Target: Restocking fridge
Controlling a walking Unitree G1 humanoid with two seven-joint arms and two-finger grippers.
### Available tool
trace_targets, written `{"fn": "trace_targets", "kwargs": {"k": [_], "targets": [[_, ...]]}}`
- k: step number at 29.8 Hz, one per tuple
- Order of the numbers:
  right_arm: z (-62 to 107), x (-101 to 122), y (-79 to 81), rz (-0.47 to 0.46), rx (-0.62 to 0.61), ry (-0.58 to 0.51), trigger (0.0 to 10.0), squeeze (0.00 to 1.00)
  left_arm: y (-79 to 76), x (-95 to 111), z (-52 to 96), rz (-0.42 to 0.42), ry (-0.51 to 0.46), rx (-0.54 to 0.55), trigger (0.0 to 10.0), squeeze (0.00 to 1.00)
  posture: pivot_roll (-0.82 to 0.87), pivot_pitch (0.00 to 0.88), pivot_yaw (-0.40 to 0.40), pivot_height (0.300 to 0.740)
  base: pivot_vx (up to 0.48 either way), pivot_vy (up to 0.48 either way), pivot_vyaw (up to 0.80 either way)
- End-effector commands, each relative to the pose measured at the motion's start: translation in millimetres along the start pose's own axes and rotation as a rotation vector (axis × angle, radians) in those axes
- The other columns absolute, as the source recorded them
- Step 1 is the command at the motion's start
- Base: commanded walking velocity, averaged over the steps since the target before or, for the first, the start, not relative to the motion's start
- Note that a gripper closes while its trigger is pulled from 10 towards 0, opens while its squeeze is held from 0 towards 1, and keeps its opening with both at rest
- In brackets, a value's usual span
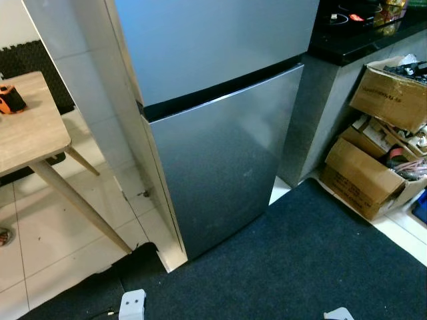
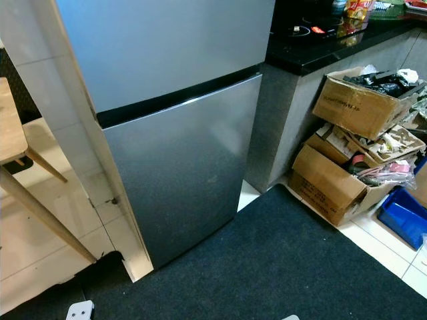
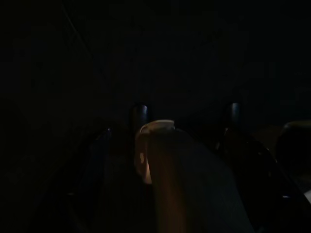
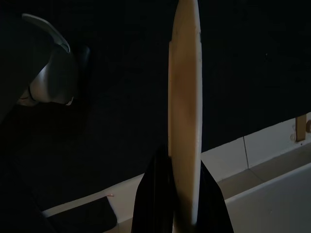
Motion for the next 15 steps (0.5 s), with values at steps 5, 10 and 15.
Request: {"fn": "trace_targets", "kwargs": {"k": [5, 10, 15], "targets": [[0.2, -3.0, 4.1, 0.007, 0.012, 0.007, 10.0, 0.0, 27.2, -0.8, 7.0, -0.011, 0.005, 0.034, 10.0, 0.0, -0.11, 0.03, 0.001, 0.74, 0.098, 0.0, 0.0], [0.2, -2.8, 4.1, 0.009, 0.013, 0.006, 10.0, 0.0, 30.2, -0.6, 7.9, -0.013, 0.004, 0.036, 10.0, 0.0, -0.11, 0.026, 0.001, 0.74, 0.266, 0.0, 0.0], [0.1, -1.6, 4.4, 0.012, 0.015, 0.002, 10.0, 0.0, 31.0, 0.2, 8.2, -0.022, 0.003, 0.032, 10.0, 0.0, -0.1, 0.016, 0.003, 0.74, 0.274, 0.0, 0.0]]}}
Point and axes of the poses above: a point about 5 cm out from each wrist's last joint towards the gripper, its own z axis pointing back from the gripper into the wrist, its own x axis along the axis of the wrist's last joint, y = z × x, the point moved 5 cm from there along -z, pointing out of the wrist towards the gripper, and after that the axes turned 3 degrees about -z, right-handed, at the moved point
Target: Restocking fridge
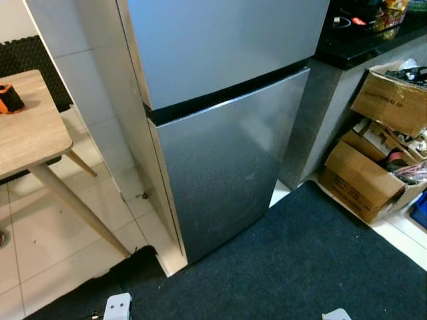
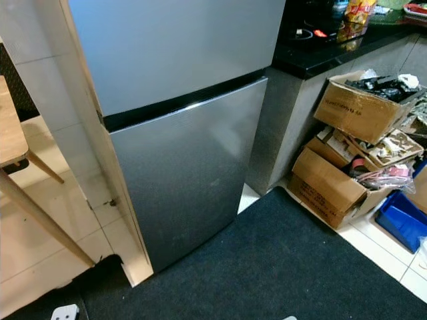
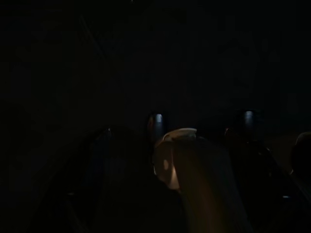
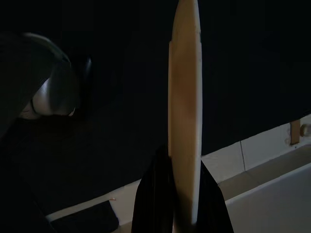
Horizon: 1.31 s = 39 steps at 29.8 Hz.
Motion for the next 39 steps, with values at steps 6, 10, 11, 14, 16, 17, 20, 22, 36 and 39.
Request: {"fn": "trace_targets", "kwargs": {"k": [6, 10, 11, 14, 16, 17, 20, 22, 36, 39], "targets": [[-0.3, 1.0, 3.9, 0.007, 0.013, -0.004, 10.0, 0.0, 4.2, -1.8, 1.1, -0.017, 0.011, 0.008, 10.0, 0.0, -0.1, 0.016, 0.003, 0.74, 0.275, 0.0, 0.0], [-0.4, 1.6, 4.2, 0.007, 0.014, -0.006, 10.0, 0.0, 1.4, 0.7, 0.0, -0.016, 0.005, 0.006, 10.0, 0.0, -0.1, 0.016, 0.003, 0.74, 0.135, 0.0, 0.0], [-0.4, 1.6, 4.4, 0.006, 0.014, -0.006, 10.0, 0.0, 0.6, 2.1, -0.3, -0.011, -0.003, 0.004, 10.0, 0.0, -0.1, 0.016, 0.003, 0.74, 0.0, 0.0, 0.0], [-0.4, 2.0, 4.1, 0.006, 0.014, -0.008, 10.0, 0.0, -1.1, 2.3, -0.8, -0.016, 0.001, -0.001, 10.0, 0.0, -0.1, 0.019, 0.003, 0.74, 0.0, 0.0, 0.0], [-0.4, 2.0, 4.1, 0.006, 0.015, -0.008, 10.0, 0.0, -2.6, 1.4, -1.0, -0.05, 0.011, -0.011, 10.0, 0.0, -0.1, 0.019, 0.003, 0.74, 0.0, -0.234, 0.0], [-0.4, 2.0, 4.1, 0.006, 0.015, -0.008, 10.0, 0.0, -2.6, 1.4, -1.0, -0.05, 0.011, -0.011, 10.0, 0.0, -0.1, 0.019, 0.003, 0.74, 0.0, -0.469, 0.0], [-0.4, 2.2, 4.3, 0.004, 0.015, -0.009, 10.0, 0.0, -3.2, 0.3, -1.1, -0.065, 0.018, -0.011, 10.0, 0.0, -0.11, 0.021, 0.004, 0.74, 0.0, -0.464, 0.0], [-0.4, 2.3, 4.5, 0.002, 0.016, -0.01, 10.0, 0.0, -2.8, -0.2, -1.0, -0.054, 0.016, -0.005, 10.0, 0.0, -0.11, 0.021, 0.004, 0.74, 0.0, -0.463, 0.0], [-0.5, 3.5, 5.3, 0.003, 0.02, -0.015, 10.0, 0.0, -4.9, 1.2, -1.8, -0.021, 0.002, 0.002, 10.0, 0.0, -0.11, 0.029, 0.004, 0.74, 0.0, 0.0, 0.0], [-0.5, 3.5, 5.5, 0.004, 0.021, -0.015, 10.0, 0.0, -5.5, 1.7, -2.0, -0.016, -0.001, 0.003, 10.0, 0.0, -0.11, 0.031, 0.004, 0.74, 0.0, 0.0, 0.0]]}}
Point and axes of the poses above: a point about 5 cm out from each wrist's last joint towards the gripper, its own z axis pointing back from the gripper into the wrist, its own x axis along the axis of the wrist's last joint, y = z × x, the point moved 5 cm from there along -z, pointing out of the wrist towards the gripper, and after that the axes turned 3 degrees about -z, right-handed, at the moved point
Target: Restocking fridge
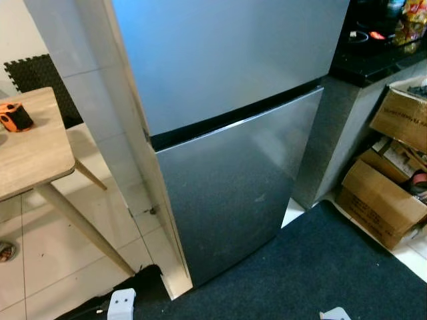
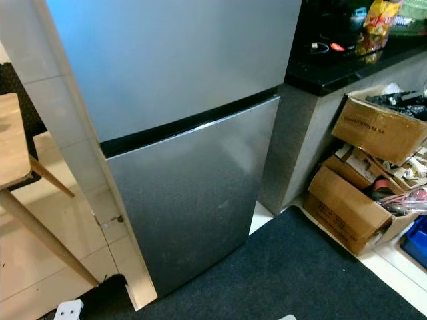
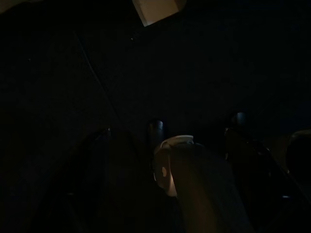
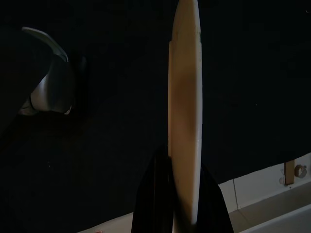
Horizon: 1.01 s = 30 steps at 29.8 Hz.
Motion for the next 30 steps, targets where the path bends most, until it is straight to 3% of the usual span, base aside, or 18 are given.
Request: {"fn": "trace_targets", "kwargs": {"k": [1, 6, 7, 10, 11, 12, 13, 16, 17, 20, 23, 26, 30], "targets": [[0.0, -0.5, 1.9, 0.001, 0.005, 0.0, 10.0, 0.0, -1.5, -2.2, -0.2, 0.017, 0.001, 0.005, 10.0, 0.0, -0.11, 0.031, 0.004, 0.74, 0.0, 0.0, 0.0], [0.0, -0.5, 1.9, 0.0, 0.005, -0.001, 10.0, 0.0, 3.6, 15.7, -1.2, 0.096, -0.07, 0.037, 10.0, 0.0, -0.11, 0.034, 0.004, 0.74, 0.0, 0.0, 0.0], [0.0, -0.5, 2.0, 0.0, 0.005, -0.001, 10.0, 0.0, 2.2, 29.4, -2.9, 0.12, -0.109, 0.042, 10.0, 0.0, -0.11, 0.034, 0.004, 0.74, 0.0, 0.0, 0.0], [0.0, -0.3, 2.0, 0.004, 0.005, -0.001, 10.0, 0.0, -0.2, 97.5, -2.9, 0.24, -0.306, 0.027, 10.0, 0.0, -0.11, 0.039, 0.001, 0.74, 0.0, 0.0, 0.0], [0.0, -0.3, 2.0, 0.004, 0.005, -0.001, 10.0, 0.0, -0.2, 97.5, -2.9, 0.24, -0.306, 0.027, 10.0, 0.0, -0.11, 0.039, 0.001, 0.74, 0.0, 0.0, 0.0], [0.0, -0.3, 2.0, 0.004, 0.005, -0.001, 10.0, 0.0, 0.2, 119.6, -0.2, 0.267, -0.369, 0.009, 10.0, 0.34, -0.11, 0.039, 0.001, 0.74, 0.0, 0.0, 0.0], [0.0, -0.5, 2.1, 0.005, 0.004, -0.001, 10.0, 0.0, 1.8, 148.2, 5.4, 0.285, -0.451, -0.017, 10.0, 1.0, -0.11, 0.045, 0.006, 0.74, 0.0, 0.0, 0.0], [0.1, -1.3, 1.9, -0.005, -0.001, 0.0, 10.0, 0.0, 1.6, 209.8, 23.8, 0.281, -0.623, -0.085, 10.0, 1.0, -0.12, 0.054, 0.013, 0.74, 0.0, 0.0, 0.0], [0.1, -1.3, 1.9, -0.005, -0.001, 0.0, 10.0, 0.0, 1.6, 209.8, 23.8, 0.281, -0.623, -0.085, 10.0, 1.0, -0.12, 0.054, 0.013, 0.74, 0.0, 0.0, 0.0], [0.2, -1.4, 0.7, -0.011, -0.009, 0.0, 10.0, 0.0, -0.8, 240.4, 36.2, 0.251, -0.703, -0.131, 10.0, 1.0, -0.13, 0.07, 0.029, 0.74, 0.0, 0.0, 0.0], [0.3, 3.4, -10.2, -0.006, -0.034, -0.01, 10.0, 0.0, -7.9, 269.9, 50.3, 0.173, -0.76, -0.208, 10.0, 1.0, -0.14, 0.098, 0.048, 0.74, 0.0, 0.0, 0.0], [0.4, 5.7, -14.3, -0.006, -0.042, -0.015, 10.0, 0.0, -9.1, 277.9, 55.3, 0.147, -0.776, -0.234, 10.0, 1.0, -0.14, 0.123, 0.055, 0.74, 0.0, 0.0, 0.0], [1.4, 4.4, -19.9, -0.003, -0.053, -0.017, 10.0, 0.0, -12.8, 314.4, 82.4, 0.068, -0.875, -0.339, 10.0, 1.0, -0.13, 0.182, 0.056, 0.74, 0.0, 0.0, 0.0]]}}
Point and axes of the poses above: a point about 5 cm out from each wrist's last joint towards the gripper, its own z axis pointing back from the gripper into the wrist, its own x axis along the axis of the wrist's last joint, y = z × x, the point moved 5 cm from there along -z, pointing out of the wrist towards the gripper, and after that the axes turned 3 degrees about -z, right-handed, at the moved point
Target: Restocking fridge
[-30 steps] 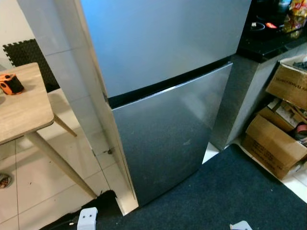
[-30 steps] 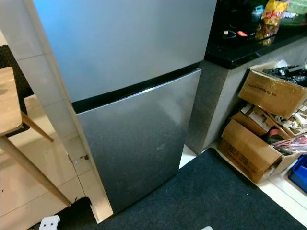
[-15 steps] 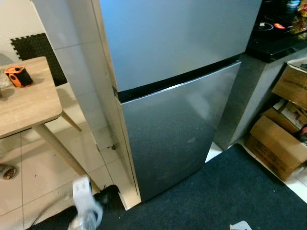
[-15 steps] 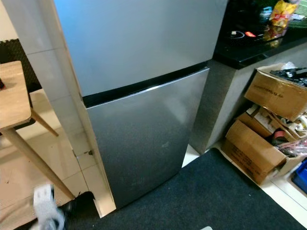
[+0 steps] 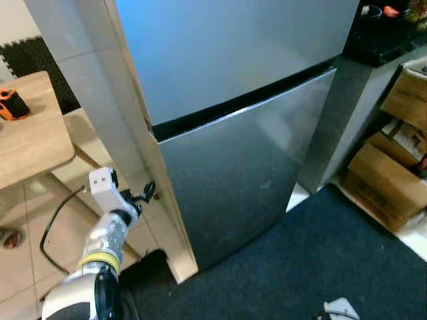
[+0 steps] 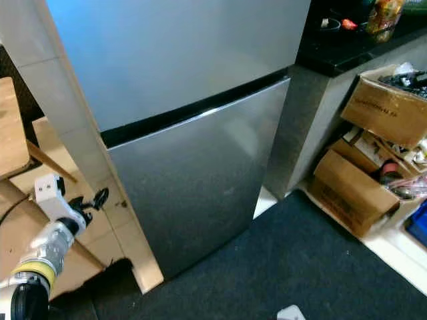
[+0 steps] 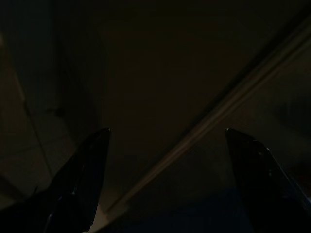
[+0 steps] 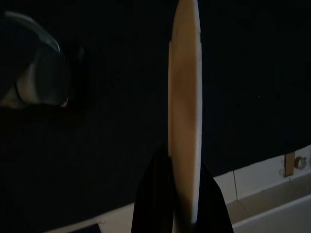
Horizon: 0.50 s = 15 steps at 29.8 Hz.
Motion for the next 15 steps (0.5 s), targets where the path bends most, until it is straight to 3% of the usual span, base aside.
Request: {"fn": "trace_targets", "kwargs": {"k": [1, 2, 3, 5, 6, 8, 9, 11, 15], "targets": [[1.6, -9.4, 0.9, -0.008, 0.001, 0.018, 10.0, 0.0, 3.5, 16.3, 1.0, -0.027, -0.02, -0.044, 10.0, 1.0, -0.13, 0.182, 0.056, 0.74, 0.0, 0.0, 0.0], [1.6, -9.4, 0.9, -0.008, 0.001, 0.018, 10.0, 0.0, 3.5, 16.3, 1.0, -0.027, -0.02, -0.044, 10.0, 1.0, -0.13, 0.182, 0.056, 0.74, 0.0, 0.0, 0.0], [1.7, -9.7, 0.9, -0.008, 0.001, 0.018, 10.0, 0.0, 3.1, 17.4, 0.8, -0.03, -0.022, -0.049, 10.0, 0.0, -0.13, 0.182, 0.056, 0.74, 0.0, 0.0, 0.0], [2.4, -13.7, 2.1, -0.001, 0.005, 0.027, 10.0, 0.0, -8.0, 35.5, -3.3, -0.057, -0.049, -0.148, 10.0, 0.0, -0.12, 0.206, 0.055, 0.74, 0.0, 0.0, 0.0], [2.4, -13.7, 2.1, -0.001, 0.005, 0.027, 10.0, 0.0, -8.0, 35.5, -3.3, -0.057, -0.049, -0.148, 10.0, 0.0, -0.12, 0.206, 0.055, 0.74, 0.0, 0.0, 0.0], [3.5, -19.7, 6.0, 0.005, 0.014, 0.036, 10.0, 0.0, -27.2, 57.4, -6.6, -0.105, -0.065, -0.309, 10.0, 0.0, -0.12, 0.224, 0.059, 0.74, 0.0, 0.0, 0.0], [3.5, -19.7, 6.0, 0.005, 0.014, 0.036, 10.0, 0.0, -27.2, 57.4, -6.6, -0.105, -0.065, -0.309, 10.0, 0.0, -0.12, 0.224, 0.059, 0.74, 0.0, 0.0, 0.0], [4.5, -25.2, 10.7, 0.009, 0.024, 0.045, 10.0, 0.0, -49.0, 71.3, -5.7, -0.145, -0.048, -0.492, 10.0, 0.0, -0.12, 0.227, 0.062, 0.74, 0.0, 0.0, 0.0], [5.4, -29.4, 13.8, 0.01, 0.031, 0.053, 10.0, 0.0, -70.0, 77.3, -1.5, -0.215, 0.0, -0.672, 10.0, 0.0, -0.13, 0.225, 0.064, 0.74, 0.0, 0.0, 0.0]]}}
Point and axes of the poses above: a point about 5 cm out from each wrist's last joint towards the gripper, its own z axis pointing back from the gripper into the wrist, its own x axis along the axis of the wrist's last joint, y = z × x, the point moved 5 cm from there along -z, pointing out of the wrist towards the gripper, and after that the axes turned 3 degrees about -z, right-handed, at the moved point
